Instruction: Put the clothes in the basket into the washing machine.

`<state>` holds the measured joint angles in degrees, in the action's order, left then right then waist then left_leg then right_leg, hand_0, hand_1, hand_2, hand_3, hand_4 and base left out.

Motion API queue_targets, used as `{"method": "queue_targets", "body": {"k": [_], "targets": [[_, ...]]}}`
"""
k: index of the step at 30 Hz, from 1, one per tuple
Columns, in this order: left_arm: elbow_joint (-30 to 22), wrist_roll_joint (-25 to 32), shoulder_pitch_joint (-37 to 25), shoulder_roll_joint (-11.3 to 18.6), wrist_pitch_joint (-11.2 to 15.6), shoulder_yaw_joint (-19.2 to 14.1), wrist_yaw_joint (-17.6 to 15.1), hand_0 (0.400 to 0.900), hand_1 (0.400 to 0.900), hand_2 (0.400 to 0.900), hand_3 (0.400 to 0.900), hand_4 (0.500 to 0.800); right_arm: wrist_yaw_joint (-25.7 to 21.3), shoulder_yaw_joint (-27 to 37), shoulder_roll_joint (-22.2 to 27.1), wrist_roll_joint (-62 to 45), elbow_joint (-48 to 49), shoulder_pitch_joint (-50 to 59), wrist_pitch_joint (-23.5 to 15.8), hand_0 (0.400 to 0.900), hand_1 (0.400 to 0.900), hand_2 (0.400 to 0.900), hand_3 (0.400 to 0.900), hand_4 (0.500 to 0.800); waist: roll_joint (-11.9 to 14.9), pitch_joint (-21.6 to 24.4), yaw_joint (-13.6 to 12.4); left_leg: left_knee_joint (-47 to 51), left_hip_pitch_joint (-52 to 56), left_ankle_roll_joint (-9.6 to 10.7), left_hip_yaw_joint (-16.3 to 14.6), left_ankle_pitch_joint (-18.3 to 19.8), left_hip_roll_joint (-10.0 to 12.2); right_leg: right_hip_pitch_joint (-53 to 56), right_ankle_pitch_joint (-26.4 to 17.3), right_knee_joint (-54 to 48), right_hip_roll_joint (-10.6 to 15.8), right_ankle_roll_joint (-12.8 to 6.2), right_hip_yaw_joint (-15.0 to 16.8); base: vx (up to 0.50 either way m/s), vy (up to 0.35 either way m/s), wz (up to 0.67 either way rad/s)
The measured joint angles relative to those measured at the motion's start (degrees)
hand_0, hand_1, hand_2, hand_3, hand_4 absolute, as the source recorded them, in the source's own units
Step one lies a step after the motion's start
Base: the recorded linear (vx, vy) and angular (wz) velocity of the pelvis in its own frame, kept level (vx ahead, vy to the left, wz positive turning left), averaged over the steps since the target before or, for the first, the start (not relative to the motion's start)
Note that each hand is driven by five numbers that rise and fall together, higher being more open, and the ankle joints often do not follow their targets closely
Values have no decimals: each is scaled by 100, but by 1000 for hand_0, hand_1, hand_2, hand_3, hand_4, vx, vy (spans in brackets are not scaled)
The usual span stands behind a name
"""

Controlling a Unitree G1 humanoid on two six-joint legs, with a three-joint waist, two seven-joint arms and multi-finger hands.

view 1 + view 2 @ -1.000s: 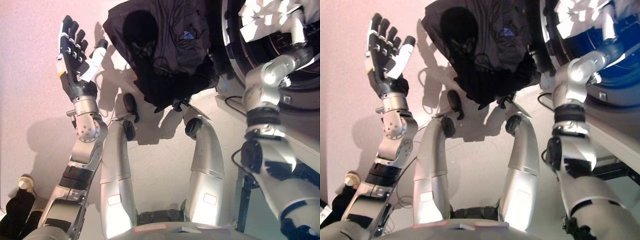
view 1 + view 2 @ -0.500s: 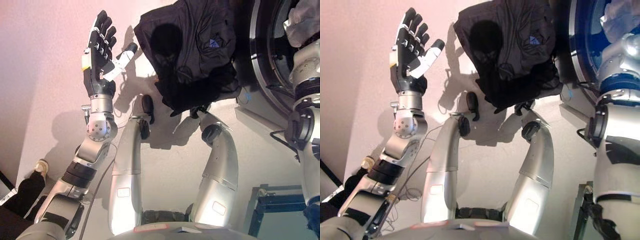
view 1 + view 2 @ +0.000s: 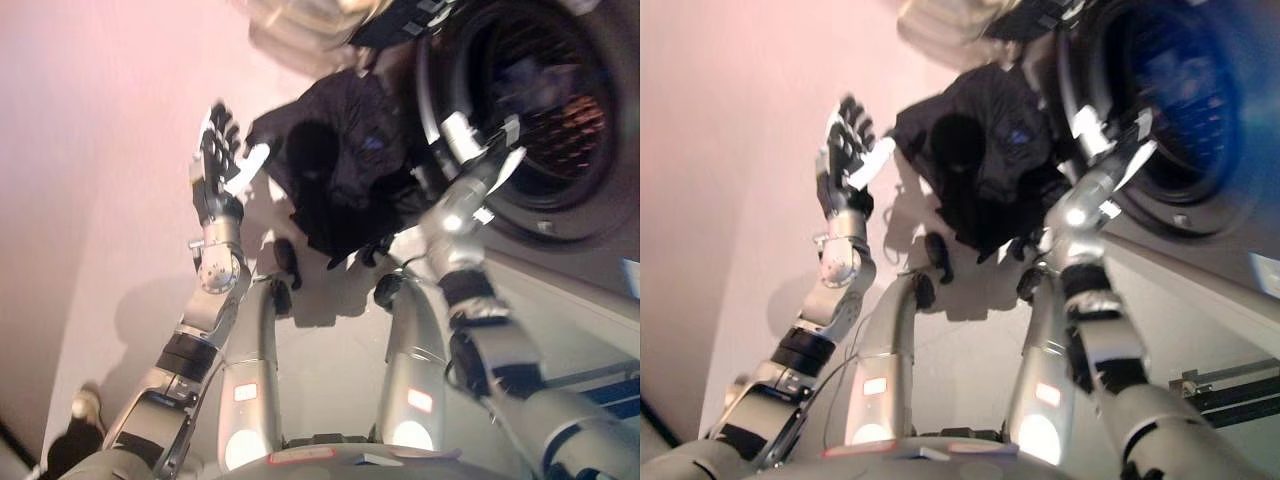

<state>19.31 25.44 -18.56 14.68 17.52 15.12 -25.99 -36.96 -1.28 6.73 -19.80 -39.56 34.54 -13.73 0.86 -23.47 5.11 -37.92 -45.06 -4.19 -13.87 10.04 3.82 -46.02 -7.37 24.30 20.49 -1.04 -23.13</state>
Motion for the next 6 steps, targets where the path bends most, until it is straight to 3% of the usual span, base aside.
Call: {"method": "queue_targets", "body": {"k": [2,4,6], "targets": [[528,117,320,-226,-7,-33,224,900,900,900,900,800,321,-281,-78,313,18,-859,83,900,900,900,900,800,79,16,98,326,867,14,-107,74,5,873,69,-529,-133,-190,-62,207,44,-20],[1202,220,622,-387,-121,-170,580,900,900,900,900,800,743,-423,-26,679,-99,-1504,269,900,900,900,900,800,124,39,187,826,1704,88,-196,39,47,1658,298,-861,-177,-589,-292,192,21,-16],[1902,278,831,-485,-238,-444,814,900,900,900,900,800,1045,-422,-50,885,-469,-1866,427,900,900,900,900,800,351,215,195,1206,2283,187,-304,-33,29,2101,301,-1093,-261,-638,-292,161,-5,-11]]}}
